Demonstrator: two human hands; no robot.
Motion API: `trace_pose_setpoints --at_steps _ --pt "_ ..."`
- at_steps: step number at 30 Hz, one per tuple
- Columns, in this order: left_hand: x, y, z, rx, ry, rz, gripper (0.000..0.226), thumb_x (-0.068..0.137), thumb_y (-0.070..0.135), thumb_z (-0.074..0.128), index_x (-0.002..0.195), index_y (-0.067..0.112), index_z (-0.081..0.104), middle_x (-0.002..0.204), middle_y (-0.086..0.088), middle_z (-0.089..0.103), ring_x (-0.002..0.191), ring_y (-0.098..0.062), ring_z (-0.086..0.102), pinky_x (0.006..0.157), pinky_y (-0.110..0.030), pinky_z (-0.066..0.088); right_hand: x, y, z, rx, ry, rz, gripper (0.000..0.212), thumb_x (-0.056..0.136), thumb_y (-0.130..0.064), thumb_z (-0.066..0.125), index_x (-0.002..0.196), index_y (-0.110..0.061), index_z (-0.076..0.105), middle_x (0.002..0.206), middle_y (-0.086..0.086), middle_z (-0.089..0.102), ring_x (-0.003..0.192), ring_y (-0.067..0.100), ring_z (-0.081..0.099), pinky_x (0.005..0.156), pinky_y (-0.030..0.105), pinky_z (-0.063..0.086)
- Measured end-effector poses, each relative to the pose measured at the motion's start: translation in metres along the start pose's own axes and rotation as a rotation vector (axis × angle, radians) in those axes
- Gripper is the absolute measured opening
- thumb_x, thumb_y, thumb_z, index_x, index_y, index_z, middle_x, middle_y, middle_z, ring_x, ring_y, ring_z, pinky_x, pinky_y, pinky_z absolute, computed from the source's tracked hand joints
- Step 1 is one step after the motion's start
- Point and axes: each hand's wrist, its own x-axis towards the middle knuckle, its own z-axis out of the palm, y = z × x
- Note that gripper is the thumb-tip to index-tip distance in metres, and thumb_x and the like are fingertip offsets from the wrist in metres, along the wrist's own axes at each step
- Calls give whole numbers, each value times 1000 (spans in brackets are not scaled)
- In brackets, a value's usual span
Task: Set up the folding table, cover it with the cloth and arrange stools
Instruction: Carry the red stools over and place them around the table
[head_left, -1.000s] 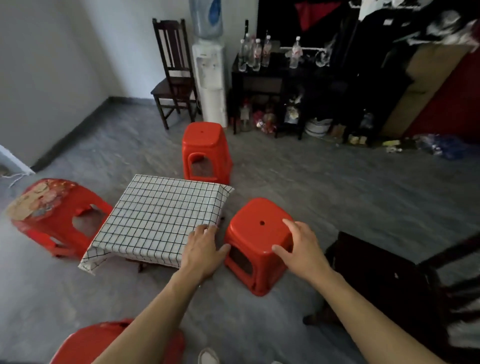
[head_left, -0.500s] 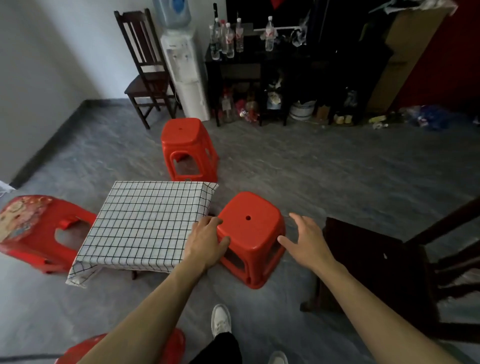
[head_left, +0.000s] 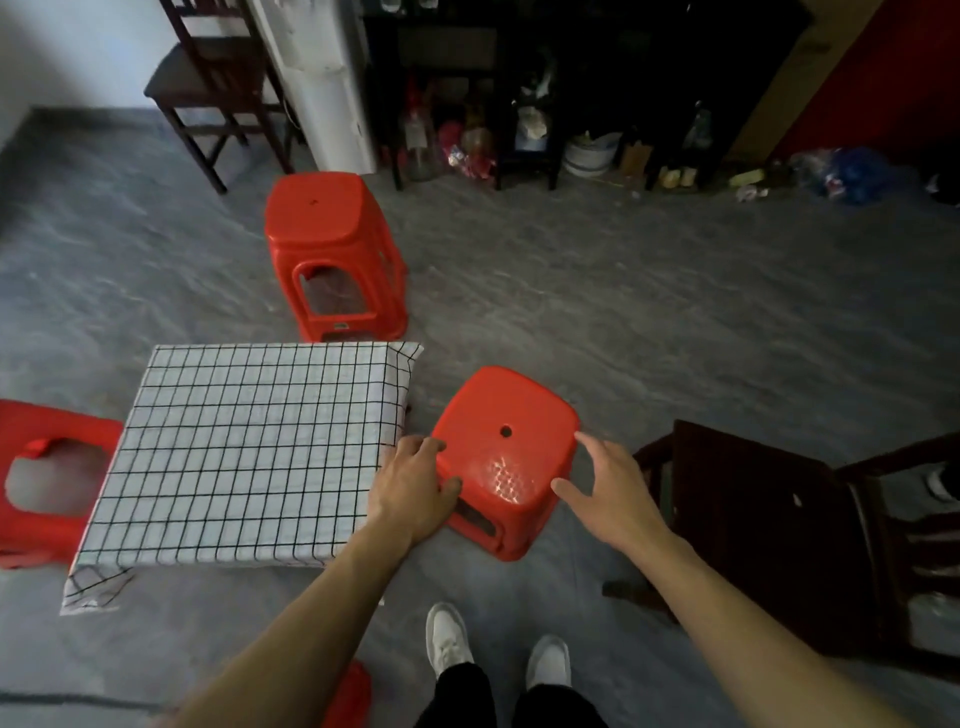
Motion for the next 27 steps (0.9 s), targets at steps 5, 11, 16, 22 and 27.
trace_pose_setpoints --at_steps 5,11,16,22,27 --pt "33 -25 35 3 -42 -30 49 85 39 61 130 22 53 133 -5 51 122 -30 44 100 -44 43 43 18 41 19 -90 70 78 86 -40 70 150 -19 32 148 11 37 138 25 35 115 37 29" --pt "104 -55 112 125 -115 34 55 85 45 59 135 25 48 140 -4 46 126 -28 43 103 -46 42 110 67 106 27 -110 99 80 86 -42 69 152 -22 29 150 7 35 139 23 32 113 36 28" --pt "157 -74 173 138 -111 42 57 85 43 61 137 27 45 144 -5 41 128 -29 40 103 -47 42 150 108 159 4 -70 98 86 84 -49 69 153 -28 22 154 8 27 143 25 24 115 42 27" --pt "204 -87 211 169 -77 67 66 82 41 64 141 29 38 151 -6 28 132 -32 32 102 -50 43 186 127 197 49 -90 169 96 78 -56 72 151 -44 11 162 11 2 148 33 14 116 52 28" --pt "229 -98 221 224 -162 37 91 76 42 72 147 43 15 158 -8 1 141 -36 15 107 -53 38 199 126 212 43 -49 232 109 72 -56 77 153 -41 6 162 11 -12 148 36 3 117 52 20"
